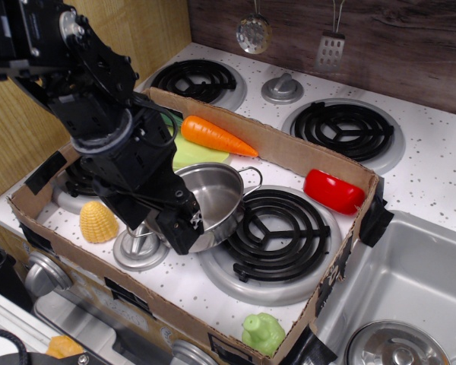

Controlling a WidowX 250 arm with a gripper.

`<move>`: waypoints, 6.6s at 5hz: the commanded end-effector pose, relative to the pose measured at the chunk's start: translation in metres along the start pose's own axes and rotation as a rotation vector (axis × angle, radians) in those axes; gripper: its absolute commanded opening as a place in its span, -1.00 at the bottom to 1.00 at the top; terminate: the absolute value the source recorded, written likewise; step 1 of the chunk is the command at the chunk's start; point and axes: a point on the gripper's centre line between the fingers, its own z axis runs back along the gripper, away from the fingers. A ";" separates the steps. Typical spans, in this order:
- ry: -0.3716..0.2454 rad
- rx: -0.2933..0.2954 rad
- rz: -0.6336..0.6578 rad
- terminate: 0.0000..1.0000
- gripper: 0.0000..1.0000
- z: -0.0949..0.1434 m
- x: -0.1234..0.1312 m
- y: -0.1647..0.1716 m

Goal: Take carrot off plate

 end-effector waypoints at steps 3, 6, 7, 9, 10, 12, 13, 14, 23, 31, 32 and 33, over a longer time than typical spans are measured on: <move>0.091 0.000 -0.328 -1.00 1.00 0.001 0.038 0.020; 0.125 0.073 -0.970 -1.00 1.00 0.006 0.088 0.040; 0.138 0.054 -1.094 -1.00 1.00 -0.004 0.101 0.045; 0.176 -0.033 -1.261 -1.00 1.00 -0.028 0.124 0.056; 0.180 -0.052 -1.335 -1.00 1.00 -0.040 0.134 0.063; 0.119 0.025 -1.449 -1.00 1.00 -0.051 0.155 0.076; 0.091 0.098 -1.475 -1.00 1.00 -0.051 0.163 0.080; 0.071 0.166 -1.542 -1.00 1.00 -0.057 0.158 0.079; 0.249 0.123 -1.400 -1.00 -1.00 -0.012 0.127 0.065; -0.105 0.074 -0.885 -1.00 -1.00 0.008 0.030 -0.062; -0.127 0.037 -0.829 -1.00 -1.00 -0.008 0.023 -0.084; -0.177 -0.023 -0.808 -1.00 -1.00 -0.038 0.018 -0.089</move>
